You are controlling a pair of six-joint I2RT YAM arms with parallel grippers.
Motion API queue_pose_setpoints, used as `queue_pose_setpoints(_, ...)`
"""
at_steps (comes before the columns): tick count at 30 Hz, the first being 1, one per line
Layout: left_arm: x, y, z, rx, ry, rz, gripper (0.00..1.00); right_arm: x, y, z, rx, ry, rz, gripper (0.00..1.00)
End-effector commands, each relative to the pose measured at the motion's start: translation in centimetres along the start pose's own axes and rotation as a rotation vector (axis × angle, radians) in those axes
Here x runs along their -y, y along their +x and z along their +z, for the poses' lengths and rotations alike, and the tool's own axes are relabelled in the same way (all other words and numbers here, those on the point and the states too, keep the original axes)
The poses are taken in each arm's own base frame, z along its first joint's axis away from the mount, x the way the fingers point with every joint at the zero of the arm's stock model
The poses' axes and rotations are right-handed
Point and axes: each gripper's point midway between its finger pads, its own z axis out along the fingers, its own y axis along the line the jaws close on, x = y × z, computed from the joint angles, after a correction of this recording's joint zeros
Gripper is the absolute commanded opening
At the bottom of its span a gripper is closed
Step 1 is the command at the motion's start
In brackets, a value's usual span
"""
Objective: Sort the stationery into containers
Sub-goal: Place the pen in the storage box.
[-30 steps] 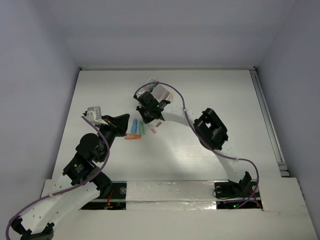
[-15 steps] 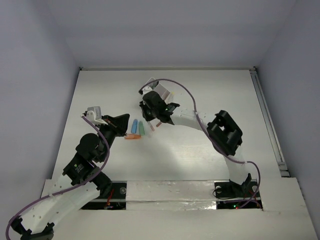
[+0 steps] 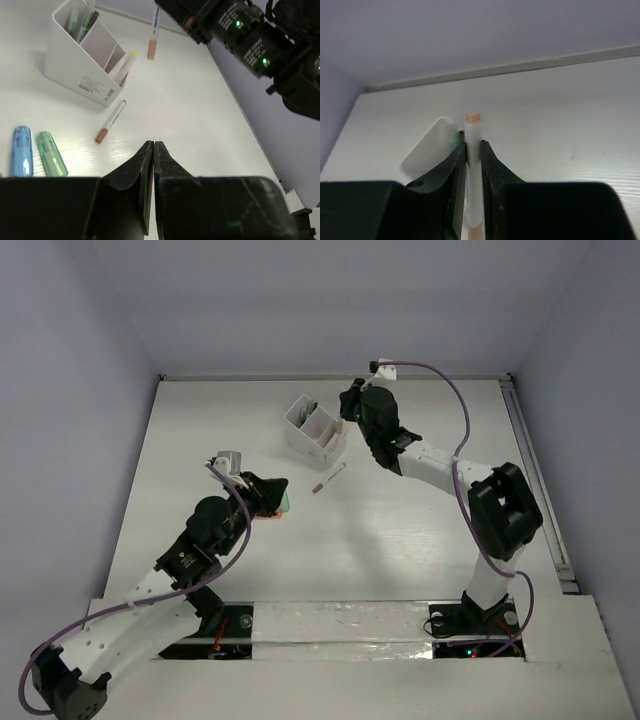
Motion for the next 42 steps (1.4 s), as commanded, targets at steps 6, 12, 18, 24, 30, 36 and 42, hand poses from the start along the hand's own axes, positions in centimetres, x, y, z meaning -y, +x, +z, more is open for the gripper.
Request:
queue_pose_setpoints(6, 1.3, 2.5, 2.0, -0.047, 0.099, -0.006, 0.01, 3.3, -0.9, 2.9, 0.126, 0.106, 0.07, 0.0)
queue_pose_setpoints(12, 0.8, 4.9, 3.5, -0.113, 0.098, 0.016, 0.01, 3.3, 1.6, 4.1, 0.083, 0.091, 0.077, 0.0)
queue_pose_setpoints(18, 0.8, 5.9, 4.4, -0.137, 0.106, 0.018, 0.01, 3.8, 3.6, 4.7, 0.055, 0.099, 0.084, 0.0)
queue_pose_setpoints(24, 0.9, 6.1, 5.1, -0.135, 0.103, 0.018, 0.01, 3.8, 4.6, 5.2, 0.039, 0.093, 0.091, 0.0)
queue_pose_setpoints(30, 0.3, 6.8, 6.0, -0.162, 0.072, 0.058, 0.01, 3.4, 5.0, 5.0, 0.021, 0.067, 0.095, 0.14)
queue_pose_setpoints(36, -0.4, 7.4, 6.9, -0.183, 0.043, 0.105, 0.01, 3.3, 5.2, 4.4, 0.001, 0.053, 0.09, 0.29)
queue_pose_setpoints(42, -1.1, 9.0, 8.6, -0.236, 0.02, 0.162, 0.11, 3.4, 5.0, 3.8, -0.003, 0.053, 0.091, 0.39)
